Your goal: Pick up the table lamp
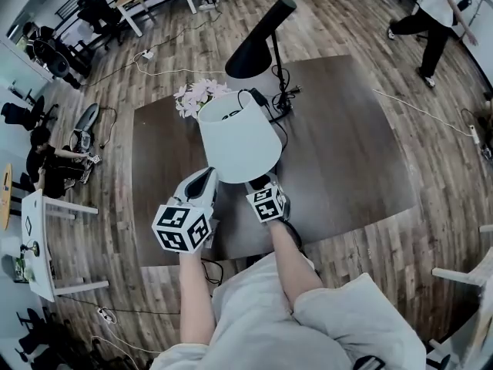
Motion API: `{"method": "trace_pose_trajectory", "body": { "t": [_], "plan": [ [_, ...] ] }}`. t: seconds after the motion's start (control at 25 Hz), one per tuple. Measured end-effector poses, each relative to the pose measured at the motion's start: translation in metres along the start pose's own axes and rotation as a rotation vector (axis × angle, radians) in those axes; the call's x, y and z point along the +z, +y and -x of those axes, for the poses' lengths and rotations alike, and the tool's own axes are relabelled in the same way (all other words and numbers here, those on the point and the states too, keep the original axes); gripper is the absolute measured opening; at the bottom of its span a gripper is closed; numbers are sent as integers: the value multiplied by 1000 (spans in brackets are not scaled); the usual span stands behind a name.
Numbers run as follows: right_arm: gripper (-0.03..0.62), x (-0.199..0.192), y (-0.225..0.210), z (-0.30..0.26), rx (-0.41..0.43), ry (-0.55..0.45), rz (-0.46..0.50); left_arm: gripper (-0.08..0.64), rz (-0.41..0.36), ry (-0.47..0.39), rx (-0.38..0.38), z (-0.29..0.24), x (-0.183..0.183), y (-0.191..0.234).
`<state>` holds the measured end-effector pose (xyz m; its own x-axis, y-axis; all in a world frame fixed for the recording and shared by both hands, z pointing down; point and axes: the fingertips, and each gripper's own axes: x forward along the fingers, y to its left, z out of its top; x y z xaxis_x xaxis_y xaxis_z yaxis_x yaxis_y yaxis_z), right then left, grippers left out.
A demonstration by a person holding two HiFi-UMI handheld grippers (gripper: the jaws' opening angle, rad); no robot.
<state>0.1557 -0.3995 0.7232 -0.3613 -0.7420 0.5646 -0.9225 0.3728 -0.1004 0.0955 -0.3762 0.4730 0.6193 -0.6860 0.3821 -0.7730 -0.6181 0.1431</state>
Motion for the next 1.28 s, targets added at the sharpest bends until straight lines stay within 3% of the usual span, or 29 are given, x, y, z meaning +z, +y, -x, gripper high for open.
{"method": "trace_pose_trajectory", "body": {
  "t": [0.28, 0.64, 1.28],
  "plan": [
    [195, 11, -1, 11, 32, -8, 22, 0, 57, 12, 50, 9, -17, 5],
    [196, 53, 8, 34, 71, -22, 93, 0, 106, 24, 116, 31, -28, 13],
    [196, 80, 65, 43, 185, -24, 64, 0, 210, 92, 209, 66, -90, 62]
  ]
}}
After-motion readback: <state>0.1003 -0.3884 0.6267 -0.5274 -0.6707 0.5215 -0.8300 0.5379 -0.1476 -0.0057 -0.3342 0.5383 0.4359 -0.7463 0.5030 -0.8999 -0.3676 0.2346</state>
